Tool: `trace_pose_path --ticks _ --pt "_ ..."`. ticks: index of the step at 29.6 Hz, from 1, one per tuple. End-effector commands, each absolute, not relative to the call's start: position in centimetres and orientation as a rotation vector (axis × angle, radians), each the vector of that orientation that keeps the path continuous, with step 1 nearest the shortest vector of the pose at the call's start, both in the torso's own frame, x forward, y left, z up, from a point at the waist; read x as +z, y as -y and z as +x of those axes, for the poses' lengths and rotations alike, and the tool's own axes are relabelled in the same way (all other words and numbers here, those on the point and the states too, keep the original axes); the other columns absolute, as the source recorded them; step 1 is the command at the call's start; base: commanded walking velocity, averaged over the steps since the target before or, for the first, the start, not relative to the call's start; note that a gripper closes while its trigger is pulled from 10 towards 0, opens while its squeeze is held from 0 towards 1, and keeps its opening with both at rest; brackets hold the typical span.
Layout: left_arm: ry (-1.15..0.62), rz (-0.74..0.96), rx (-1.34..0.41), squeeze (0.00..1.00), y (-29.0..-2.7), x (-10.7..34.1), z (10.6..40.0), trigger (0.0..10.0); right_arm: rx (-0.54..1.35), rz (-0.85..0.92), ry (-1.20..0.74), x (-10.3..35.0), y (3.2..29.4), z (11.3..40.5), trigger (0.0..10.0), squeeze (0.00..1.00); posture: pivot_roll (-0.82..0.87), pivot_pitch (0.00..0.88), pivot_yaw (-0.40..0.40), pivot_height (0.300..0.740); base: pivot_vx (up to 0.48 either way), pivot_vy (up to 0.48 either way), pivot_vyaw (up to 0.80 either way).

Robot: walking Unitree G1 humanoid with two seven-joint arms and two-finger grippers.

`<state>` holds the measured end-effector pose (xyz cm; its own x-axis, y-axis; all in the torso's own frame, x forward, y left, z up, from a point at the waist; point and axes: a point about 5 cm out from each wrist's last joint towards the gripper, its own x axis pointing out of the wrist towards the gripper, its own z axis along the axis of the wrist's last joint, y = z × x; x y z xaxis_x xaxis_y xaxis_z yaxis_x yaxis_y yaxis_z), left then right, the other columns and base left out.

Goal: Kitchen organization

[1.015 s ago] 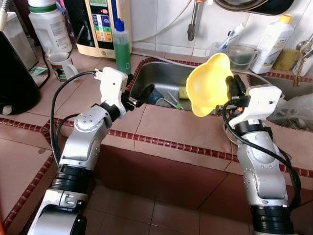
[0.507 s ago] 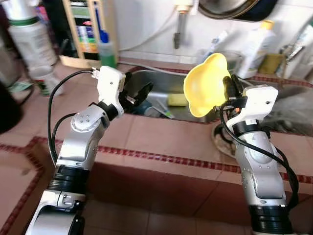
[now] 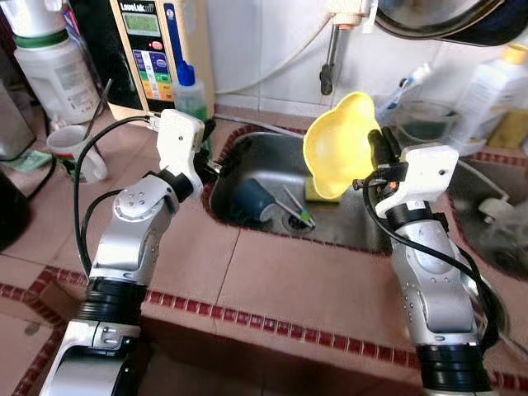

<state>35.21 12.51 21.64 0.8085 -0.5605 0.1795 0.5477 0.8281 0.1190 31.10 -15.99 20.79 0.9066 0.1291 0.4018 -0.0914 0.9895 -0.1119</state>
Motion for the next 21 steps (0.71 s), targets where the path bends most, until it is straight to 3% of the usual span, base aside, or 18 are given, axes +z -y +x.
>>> trace_pose_path --ticks 1,15,21 --pt "0.226 0.065 -0.632 0.00 -11.7 22.0 35.0 10.0 0.082 -0.098 0.436 21.2 16.7 31.0 10.0 0.00 0.08 0.048 -0.015 0.740 0.000 0.000 0.00" --pt "0.203 0.096 -0.759 0.00 -10.5 21.2 33.3 10.0 0.024 -0.103 0.293 19.3 18.2 31.9 10.0 0.00 0.08 0.076 -0.009 0.740 0.000 0.000 0.00" --pt "0.145 0.157 -0.843 0.00 -9.8 19.8 31.7 10.0 -0.037 -0.096 0.213 18.1 19.9 32.2 10.0 0.00 0.08 0.125 0.012 0.740 0.000 0.000 0.00"
